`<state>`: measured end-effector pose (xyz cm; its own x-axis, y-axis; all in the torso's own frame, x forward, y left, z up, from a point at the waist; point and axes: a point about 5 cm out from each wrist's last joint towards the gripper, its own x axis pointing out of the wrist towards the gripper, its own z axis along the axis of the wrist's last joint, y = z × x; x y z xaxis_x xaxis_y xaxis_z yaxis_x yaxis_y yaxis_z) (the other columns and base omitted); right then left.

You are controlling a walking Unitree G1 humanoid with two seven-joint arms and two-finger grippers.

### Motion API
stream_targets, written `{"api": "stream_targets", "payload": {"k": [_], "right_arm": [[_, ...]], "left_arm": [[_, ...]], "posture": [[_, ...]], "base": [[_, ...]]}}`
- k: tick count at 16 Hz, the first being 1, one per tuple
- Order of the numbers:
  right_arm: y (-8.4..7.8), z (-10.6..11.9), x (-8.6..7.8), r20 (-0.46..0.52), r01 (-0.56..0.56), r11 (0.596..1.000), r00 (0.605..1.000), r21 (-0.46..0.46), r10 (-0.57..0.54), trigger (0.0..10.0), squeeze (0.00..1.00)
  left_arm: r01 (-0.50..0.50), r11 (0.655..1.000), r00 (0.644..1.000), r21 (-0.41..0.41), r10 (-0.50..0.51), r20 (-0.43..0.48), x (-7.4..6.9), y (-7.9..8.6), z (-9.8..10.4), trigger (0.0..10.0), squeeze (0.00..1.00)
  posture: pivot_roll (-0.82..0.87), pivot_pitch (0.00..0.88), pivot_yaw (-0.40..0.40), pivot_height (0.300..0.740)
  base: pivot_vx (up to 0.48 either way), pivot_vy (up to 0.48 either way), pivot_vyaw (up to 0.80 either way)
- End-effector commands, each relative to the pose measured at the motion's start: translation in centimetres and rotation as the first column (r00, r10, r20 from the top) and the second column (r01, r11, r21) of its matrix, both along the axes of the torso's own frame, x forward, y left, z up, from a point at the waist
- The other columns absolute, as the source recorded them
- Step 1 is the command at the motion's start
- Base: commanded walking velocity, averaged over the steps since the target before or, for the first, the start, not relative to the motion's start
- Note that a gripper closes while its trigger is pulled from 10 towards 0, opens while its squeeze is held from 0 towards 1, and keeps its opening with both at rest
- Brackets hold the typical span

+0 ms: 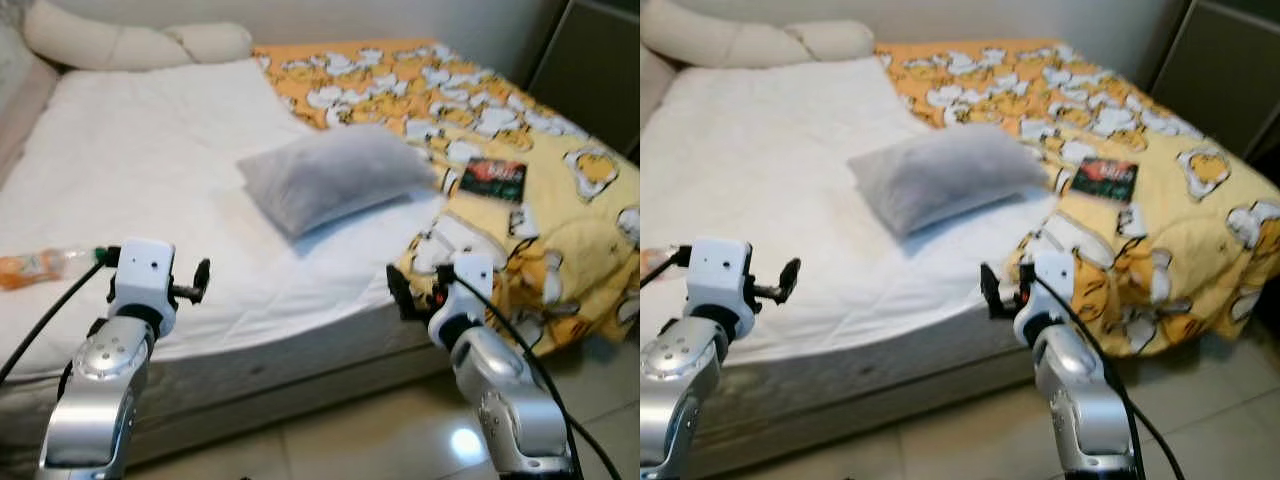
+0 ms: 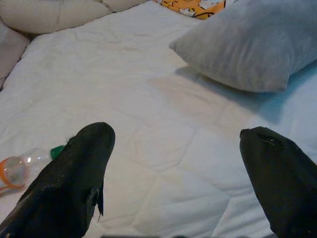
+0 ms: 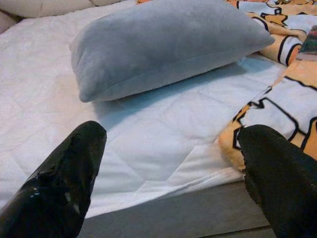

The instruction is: Clean up the room

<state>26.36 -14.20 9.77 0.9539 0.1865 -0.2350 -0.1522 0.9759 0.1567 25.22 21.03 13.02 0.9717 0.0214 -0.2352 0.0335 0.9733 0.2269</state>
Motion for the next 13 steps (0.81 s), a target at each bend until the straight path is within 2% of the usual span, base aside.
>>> {"api": "stream_targets", "payload": {"k": [1, 7, 11, 13], "right_arm": [[-0.88, -0.22, -0.15, -0.010, 0.032, 0.999, 0.999, -0.012, -0.032, 10.0, 0.00], [-0.70, -0.28, -0.23, -0.009, 0.024, 1.000, 1.000, -0.013, -0.024, 10.0, 0.00], [-0.67, -0.31, -0.28, -0.010, 0.025, 1.000, 1.000, -0.012, -0.025, 10.0, 0.00], [-0.66, -0.26, -0.26, -0.006, 0.021, 1.000, 1.000, -0.014, -0.021, 10.0, 0.00]], "left_arm": [[0.026, 1.000, 1.000, 0.001, -0.026, 0.005, 0.12, -0.54, 0.12, 10.0, 0.00], [0.029, 1.000, 1.000, 0.001, -0.029, 0.002, 0.03, -0.52, 0.03, 10.0, 0.00], [0.007, 1.000, 1.000, -0.016, -0.007, 0.014, 0.17, -0.46, 0.25, 10.0, 0.00], [0.028, 0.999, 0.999, 0.026, -0.029, 0.029, 0.23, -0.53, 0.50, 10.0, 0.00]], "posture": [[-0.10, 0.000, -0.005, 0.740], [-0.09, 0.000, -0.007, 0.740], [-0.09, 0.000, -0.009, 0.740], [-0.09, 0.000, -0.010, 0.740]], "base": [[0.000, 0.390, 0.00], [0.000, 0.391, 0.00], [0.000, 0.000, 0.00], [0.000, 0.000, 0.00]]}}
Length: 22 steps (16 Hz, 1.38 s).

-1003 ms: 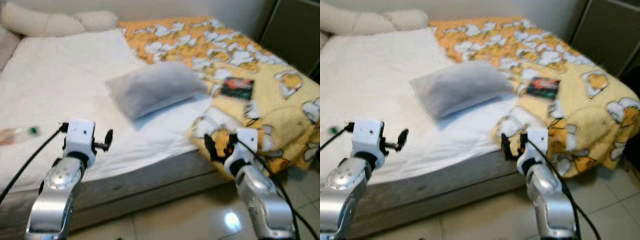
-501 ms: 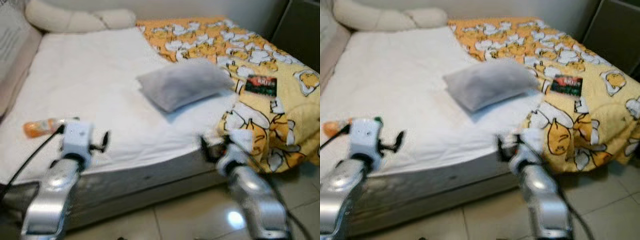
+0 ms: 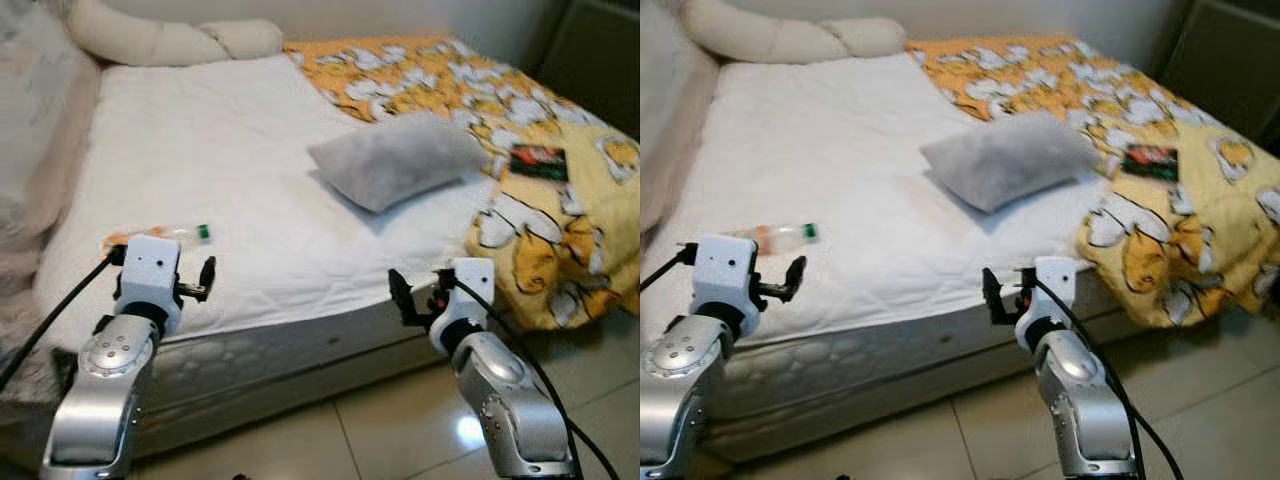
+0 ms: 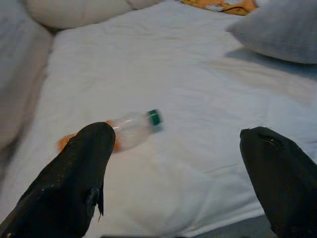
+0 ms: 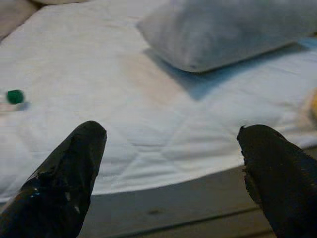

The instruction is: Clean up the room

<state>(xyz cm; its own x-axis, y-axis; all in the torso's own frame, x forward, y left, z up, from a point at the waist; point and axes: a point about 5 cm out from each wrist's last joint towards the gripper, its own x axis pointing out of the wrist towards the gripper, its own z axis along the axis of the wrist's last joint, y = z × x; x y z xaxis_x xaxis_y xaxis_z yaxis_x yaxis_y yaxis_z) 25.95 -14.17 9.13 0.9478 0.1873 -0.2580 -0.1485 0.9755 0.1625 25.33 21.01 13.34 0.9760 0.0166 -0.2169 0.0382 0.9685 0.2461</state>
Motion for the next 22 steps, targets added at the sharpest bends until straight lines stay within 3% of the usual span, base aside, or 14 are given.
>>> {"api": "stream_targets", "payload": {"k": [1, 4, 11, 15, 20, 22], "right_arm": [[-0.7, 0.5, 0.2, 0.024, 0.016, 1.000, 1.000, -0.022, -0.015, 10.0, 0.00], [-0.7, 0.7, 0.3, 0.038, 0.012, 0.999, 0.999, -0.033, -0.010, 10.0, 0.00], [-1.1, 0.9, 0.6, 0.049, 0.023, 0.999, 0.999, -0.041, -0.021, 10.0, 0.00], [-1.2, 1.0, 0.7, 0.056, 0.009, 0.998, 0.998, -0.066, -0.006, 10.0, 0.00], [-0.6, 1.7, 0.9, 0.079, -0.090, 0.991, 0.992, -0.100, 0.098, 10.0, 0.00], [-0.4, 1.6, 0.8, 0.077, -0.111, 0.987, 0.990, -0.116, 0.120, 10.0, 0.00]], "left_arm": [[0.024, 1.000, 1.000, 0.008, -0.024, 0.016, 0.1, -0.6, 0.3, 10.0, 0.00], [0.015, 1.000, 1.000, -0.011, -0.015, 0.027, 0.2, -0.6, 0.5, 10.0, 0.00], [0.024, 1.000, 0.999, -0.010, -0.024, 0.025, 0.3, -0.7, 0.4, 10.0, 0.00], [0.024, 0.999, 1.000, -0.027, -0.023, 0.018, 0.3, -0.8, 0.3, 10.0, 0.00], [0.021, 0.999, 1.000, -0.043, -0.021, 0.012, 0.3, -0.8, 0.1, 10.0, 0.00], [0.021, 0.999, 1.000, -0.044, -0.021, 0.014, 0.4, -0.8, 0.1, 10.0, 0.00]], "posture": [[-0.09, 0.000, -0.010, 0.740], [-0.09, 0.000, -0.010, 0.740], [-0.09, 0.000, -0.010, 0.740], [-0.09, 0.000, -0.010, 0.740], [-0.10, 0.000, -0.012, 0.740], [-0.10, 0.000, -0.014, 0.740]], "base": [[0.000, 0.000, 0.00], [0.095, 0.000, 0.17], [0.320, 0.000, 0.80], [0.321, 0.000, 0.00], [0.319, 0.000, 0.00], [0.326, 0.000, 0.80]]}}
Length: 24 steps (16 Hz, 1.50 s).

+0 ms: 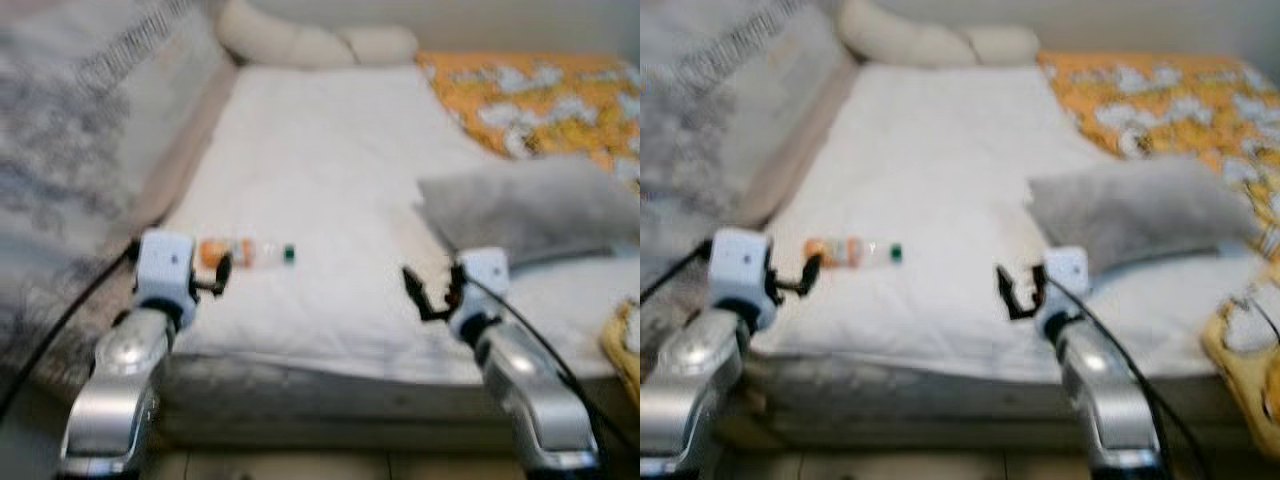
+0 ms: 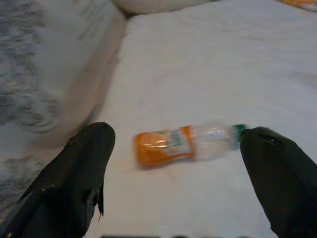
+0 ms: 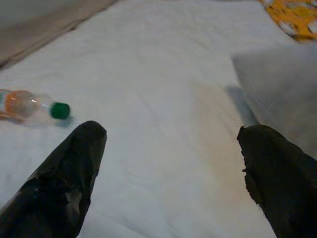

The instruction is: Clean up the room

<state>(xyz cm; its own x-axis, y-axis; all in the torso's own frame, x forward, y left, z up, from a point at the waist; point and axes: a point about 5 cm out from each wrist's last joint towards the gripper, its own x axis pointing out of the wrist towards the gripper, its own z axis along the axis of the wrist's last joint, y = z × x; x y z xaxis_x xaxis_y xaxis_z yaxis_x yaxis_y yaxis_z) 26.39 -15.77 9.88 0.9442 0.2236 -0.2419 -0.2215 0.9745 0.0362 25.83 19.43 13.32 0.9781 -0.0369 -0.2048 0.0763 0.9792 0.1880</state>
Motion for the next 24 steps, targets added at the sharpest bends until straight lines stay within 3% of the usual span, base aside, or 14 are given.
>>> {"api": "stream_targets", "payload": {"k": [1, 4, 15, 16, 20, 24], "right_arm": [[1.3, 0.8, 0.3, 0.038, -0.061, 0.998, 0.997, 0.006, 0.061, 10.0, 0.00], [1.4, 0.9, 0.2, 0.038, -0.086, 0.996, 0.996, -0.015, 0.087, 10.0, 0.00], [0.7, 0.5, -0.1, -0.023, -0.136, 0.991, 0.990, -0.014, 0.136, 10.0, 0.00], [0.7, 0.4, -0.3, -0.043, -0.159, 0.987, 0.987, -0.022, 0.158, 10.0, 1.00], [1.7, -1.1, 0.7, -0.151, -0.329, 0.938, 0.938, -0.107, 0.312, 10.0, 1.00], [2.5, -1.7, 4.8, -0.243, -0.463, 0.865, 0.877, -0.194, 0.415, 10.0, 1.00]], "left_arm": [[-0.021, 1.000, 1.000, 0.018, 0.020, 0.002, -0.1, 0.8, 0.1, 10.0, 0.00], [-0.024, 0.999, 1.000, 0.024, 0.024, 0.001, 0.0, 0.8, 0.1, 10.0, 0.00], [0.063, 0.998, 0.997, 0.019, -0.062, -0.039, -0.2, -0.4, -0.4, 10.0, 0.00], [0.089, 0.996, 0.995, 0.023, -0.087, -0.057, -0.4, -0.7, -0.6, 10.0, 0.00], [0.211, 0.977, 0.973, 0.034, -0.206, -0.107, -1.0, -1.5, -0.6, 10.0, 0.00], [0.358, 0.933, 0.920, 0.036, -0.346, -0.184, -1.8, -2.3, 0.0, 10.0, 0.00]], "posture": [[-0.10, 0.000, -0.015, 0.740], [-0.10, 0.000, -0.014, 0.740], [-0.11, 0.000, -0.020, 0.740], [-0.11, 0.000, -0.019, 0.740], [-0.13, 0.000, -0.007, 0.740], [-0.11, 0.000, -0.025, 0.740]], "base": [[0.326, 0.000, 0.80], [0.312, 0.000, 0.73], [0.254, 0.000, 0.00], [0.000, 0.000, 0.00], [0.000, 0.000, 0.00], [0.000, 0.000, 0.00]]}}
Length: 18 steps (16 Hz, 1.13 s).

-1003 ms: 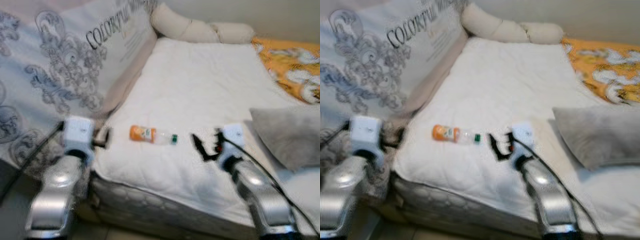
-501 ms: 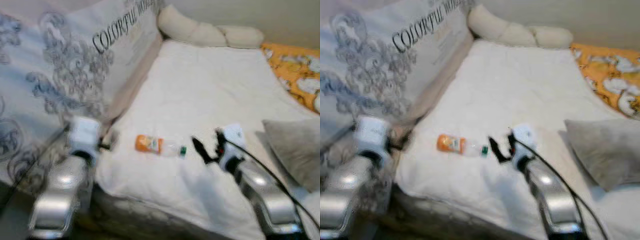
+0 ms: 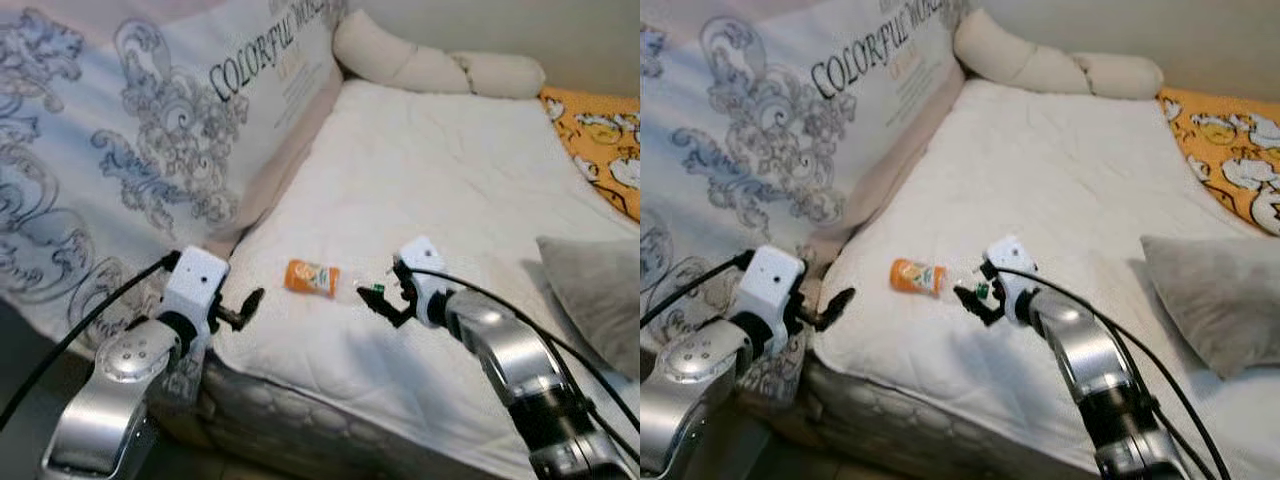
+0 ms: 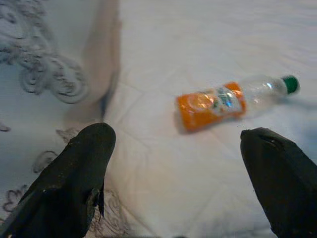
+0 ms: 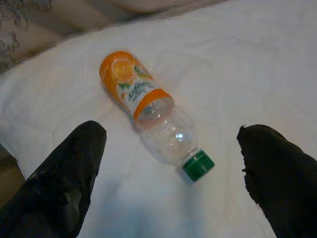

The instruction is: Clean up the room

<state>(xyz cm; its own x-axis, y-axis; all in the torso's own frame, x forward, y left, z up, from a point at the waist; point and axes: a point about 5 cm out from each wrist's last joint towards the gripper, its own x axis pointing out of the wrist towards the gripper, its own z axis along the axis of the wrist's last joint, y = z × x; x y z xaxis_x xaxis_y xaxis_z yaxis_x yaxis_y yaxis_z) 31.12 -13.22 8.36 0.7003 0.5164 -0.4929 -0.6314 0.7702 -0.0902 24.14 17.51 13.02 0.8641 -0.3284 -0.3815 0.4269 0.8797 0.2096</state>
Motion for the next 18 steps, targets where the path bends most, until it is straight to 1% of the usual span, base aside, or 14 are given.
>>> {"api": "stream_targets", "payload": {"k": [1, 2, 3, 5, 7, 8, 9, 11, 13, 14, 15, 16, 17, 18], "right_arm": [[0.0, -0.3, 1.0, -0.007, -0.018, 0.999, 1.000, -0.040, 0.018, 10.0, 1.00], [0.2, -0.5, 1.9, -0.013, -0.025, 0.998, 1.000, -0.060, 0.024, 10.0, 1.00], [0.5, -0.5, 2.6, -0.018, -0.031, 0.996, 0.999, -0.078, 0.030, 10.0, 1.00], [1.0, -0.8, 3.4, -0.030, -0.066, 0.989, 0.998, -0.130, 0.063, 10.0, 1.00], [1.8, -0.8, 4.2, -0.027, -0.091, 0.975, 0.996, -0.205, 0.087, 10.0, 1.00], [2.0, -0.7, 4.3, -0.020, -0.096, 0.972, 0.995, -0.216, 0.094, 10.0, 0.95], [2.1, -0.6, 4.4, -0.023, -0.108, 0.968, 0.994, -0.227, 0.105, 10.0, 0.00], [2.4, -0.5, 4.7, -0.017, -0.139, 0.956, 0.990, -0.260, 0.139, 10.0, 0.00], [2.5, -0.2, 5.2, 0.035, -0.134, 0.932, 0.987, -0.336, 0.155, 10.0, 0.00], [2.5, -0.1, 5.3, 0.054, -0.121, 0.929, 0.987, -0.351, 0.149, 9.3, 0.00], [2.5, 0.2, 5.5, 0.072, -0.102, 0.931, 0.988, -0.350, 0.136, 4.6, 0.00], [2.7, 0.3, 5.6, 0.072, -0.103, 0.938, 0.988, -0.332, 0.135, 1.8, 0.00], [2.8, 0.3, 5.6, 0.071, -0.107, 0.939, 0.988, -0.326, 0.138, 1.8, 0.00], [3.1, 0.3, 5.5, 0.076, -0.127, 0.936, 0.984, -0.327, 0.160, 1.1, 0.00]], "left_arm": [[0.050, 0.999, 0.999, 0.004, -0.050, -0.012, -0.3, -0.4, 0.6, 10.0, 0.00], [0.077, 0.997, 0.997, 0.009, -0.077, -0.030, -0.6, -0.5, 0.8, 10.0, 0.00], [0.103, 0.995, 0.994, 0.013, -0.102, -0.047, -1.0, -0.6, 1.0, 10.0, 0.00], [0.152, 0.988, 0.986, 0.029, -0.150, -0.078, -1.7, -0.8, 1.4, 10.0, 0.00], [0.213, 0.976, 0.970, 0.053, -0.205, -0.128, -3.1, -0.9, 1.8, 10.0, 0.00], [0.220, 0.974, 0.968, 0.054, -0.212, -0.136, -3.4, -0.9, 2.0, 10.0, 0.00], [0.222, 0.973, 0.967, 0.057, -0.212, -0.144, -3.7, -0.9, 2.0, 10.0, 0.00], [0.224, 0.972, 0.963, 0.067, -0.210, -0.168, -4.3, -0.8, 2.2, 10.0, 0.00], [0.229, 0.970, 0.960, 0.081, -0.212, -0.182, -4.9, -0.9, 2.4, 10.0, 0.00], [0.230, 0.970, 0.960, 0.084, -0.212, -0.182, -5.1, -0.9, 2.5, 10.0, 0.00], [0.230, 0.970, 0.960, 0.084, -0.212, -0.182, -5.4, -0.9, 2.7, 10.0, 0.00], [0.231, 0.969, 0.959, 0.084, -0.213, -0.184, -5.5, -1.0, 2.8, 10.0, 0.00], [0.232, 0.969, 0.959, 0.084, -0.213, -0.186, -5.6, -1.0, 2.8, 10.0, 0.00], [0.230, 0.969, 0.959, 0.085, -0.211, -0.190, -5.8, -0.9, 2.9, 10.0, 0.00]], "posture": [[-0.10, 0.000, -0.031, 0.740], [-0.09, 0.005, -0.035, 0.740], [-0.07, 0.043, -0.041, 0.740], [-0.05, 0.114, -0.055, 0.740], [-0.03, 0.180, -0.074, 0.740], [-0.03, 0.205, -0.078, 0.740], [-0.03, 0.219, -0.085, 0.740], [-0.03, 0.234, -0.089, 0.740], [-0.02, 0.257, -0.095, 0.740], [-0.01, 0.259, -0.097, 0.740], [-0.01, 0.262, -0.102, 0.740], [-0.01, 0.264, -0.107, 0.740], [0.00, 0.265, -0.109, 0.740], [0.00, 0.264, -0.114, 0.740]], "base": [[0.000, 0.000, 0.00], [0.000, 0.000, 0.00], [0.000, 0.000, 0.00], [0.000, 0.000, 0.00], [0.000, 0.000, 0.00], [0.000, 0.000, 0.00], [0.000, 0.000, 0.00], [0.000, 0.000, 0.00], [0.000, 0.000, 0.00], [0.000, 0.000, 0.00], [0.000, 0.000, 0.00], [0.000, 0.000, 0.00], [0.000, 0.000, 0.00], [0.000, 0.000, 0.00]]}}
